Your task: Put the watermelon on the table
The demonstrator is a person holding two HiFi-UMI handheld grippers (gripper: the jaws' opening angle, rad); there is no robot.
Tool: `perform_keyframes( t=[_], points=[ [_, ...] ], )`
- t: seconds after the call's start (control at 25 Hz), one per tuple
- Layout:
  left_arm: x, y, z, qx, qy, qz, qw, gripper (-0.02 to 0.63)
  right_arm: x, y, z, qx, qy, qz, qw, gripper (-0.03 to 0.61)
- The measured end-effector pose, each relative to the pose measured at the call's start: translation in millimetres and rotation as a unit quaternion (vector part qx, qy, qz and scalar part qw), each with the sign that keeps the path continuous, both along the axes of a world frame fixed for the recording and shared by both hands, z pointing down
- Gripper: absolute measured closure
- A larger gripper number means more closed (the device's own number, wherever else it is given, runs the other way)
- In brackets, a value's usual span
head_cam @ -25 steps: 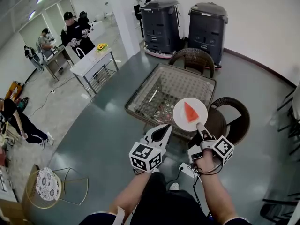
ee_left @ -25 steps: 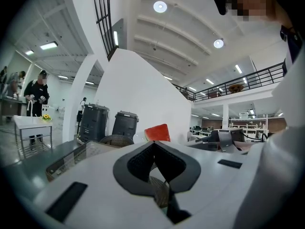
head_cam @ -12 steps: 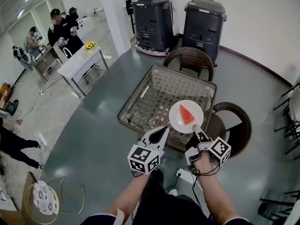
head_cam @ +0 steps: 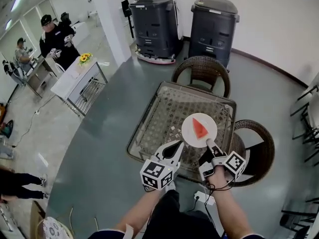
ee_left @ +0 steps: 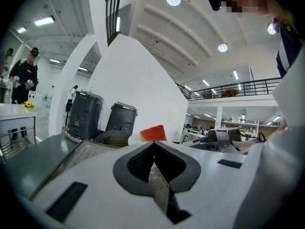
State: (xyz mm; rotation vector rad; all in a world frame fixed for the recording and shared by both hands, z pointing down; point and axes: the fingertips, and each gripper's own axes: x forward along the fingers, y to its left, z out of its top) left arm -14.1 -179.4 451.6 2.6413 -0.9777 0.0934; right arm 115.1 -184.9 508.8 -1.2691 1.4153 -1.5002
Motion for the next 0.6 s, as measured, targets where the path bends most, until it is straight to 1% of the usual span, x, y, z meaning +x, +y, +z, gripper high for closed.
perform_keyframes(
  t=[0.12,0.24,0.4,0.48,0.6],
  points=[
    [-9.6,-20.5,-5.5,-0.003,0.007,0.010,0.9999,0.609,-7.3,-19.8,-3.9,-0.002,0.005,0.013,1.000,0.568],
    [-15.2,-39.8,-11.7,0.000,0.006,0.021,0.9998,0.610,-11.8,-40.0,-14.0,0.003,0.005,0.026,1.000,0.568],
    [-16.7,-56.1,-13.8,0.002,0.005,0.024,0.9997,0.609,-10.9,-56.9,-18.4,0.005,0.007,0.031,0.999,0.568],
    [-14.9,-61.1,-10.3,0.000,0.004,0.025,0.9997,0.609,-10.1,-61.9,-15.1,0.003,0.001,0.033,0.999,0.568],
    [-9.9,-66.9,-2.7,-0.001,0.000,0.028,0.9996,0.609,-6.7,-66.0,-7.6,-0.003,0.006,0.029,1.000,0.568]
  ],
)
